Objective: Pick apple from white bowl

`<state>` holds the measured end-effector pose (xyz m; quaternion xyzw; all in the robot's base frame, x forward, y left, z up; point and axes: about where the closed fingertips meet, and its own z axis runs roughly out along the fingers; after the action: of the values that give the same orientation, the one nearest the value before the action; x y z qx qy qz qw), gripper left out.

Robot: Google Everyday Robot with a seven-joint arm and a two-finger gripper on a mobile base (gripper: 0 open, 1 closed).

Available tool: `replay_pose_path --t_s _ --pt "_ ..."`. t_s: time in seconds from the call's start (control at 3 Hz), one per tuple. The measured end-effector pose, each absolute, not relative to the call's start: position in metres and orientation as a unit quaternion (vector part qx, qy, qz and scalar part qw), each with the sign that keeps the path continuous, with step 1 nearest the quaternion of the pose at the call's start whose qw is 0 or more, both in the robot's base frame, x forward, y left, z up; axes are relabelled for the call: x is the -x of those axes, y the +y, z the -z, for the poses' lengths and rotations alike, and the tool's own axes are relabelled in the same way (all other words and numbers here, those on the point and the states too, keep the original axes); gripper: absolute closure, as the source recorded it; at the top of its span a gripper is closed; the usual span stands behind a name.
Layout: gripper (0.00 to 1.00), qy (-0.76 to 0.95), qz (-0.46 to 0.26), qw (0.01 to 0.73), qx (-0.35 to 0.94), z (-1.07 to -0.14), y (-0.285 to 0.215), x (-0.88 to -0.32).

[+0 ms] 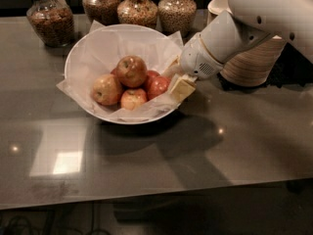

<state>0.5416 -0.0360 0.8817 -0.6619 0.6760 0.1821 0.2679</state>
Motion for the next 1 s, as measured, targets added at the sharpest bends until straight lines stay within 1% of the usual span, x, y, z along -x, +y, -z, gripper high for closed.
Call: replay_pose_path --t_s 0.33,0.67,1.0 --pt "1.00 0.676 -0.182 0.268 0.662 -0.882 -0.036 -0.542" --pt "1.00 0.667 -0.205 0.285 0.657 -0.892 -0.041 -0.540" --pt "1.00 0.641 -0.234 0.331 0.651 -0.929 -0.056 -0.534"
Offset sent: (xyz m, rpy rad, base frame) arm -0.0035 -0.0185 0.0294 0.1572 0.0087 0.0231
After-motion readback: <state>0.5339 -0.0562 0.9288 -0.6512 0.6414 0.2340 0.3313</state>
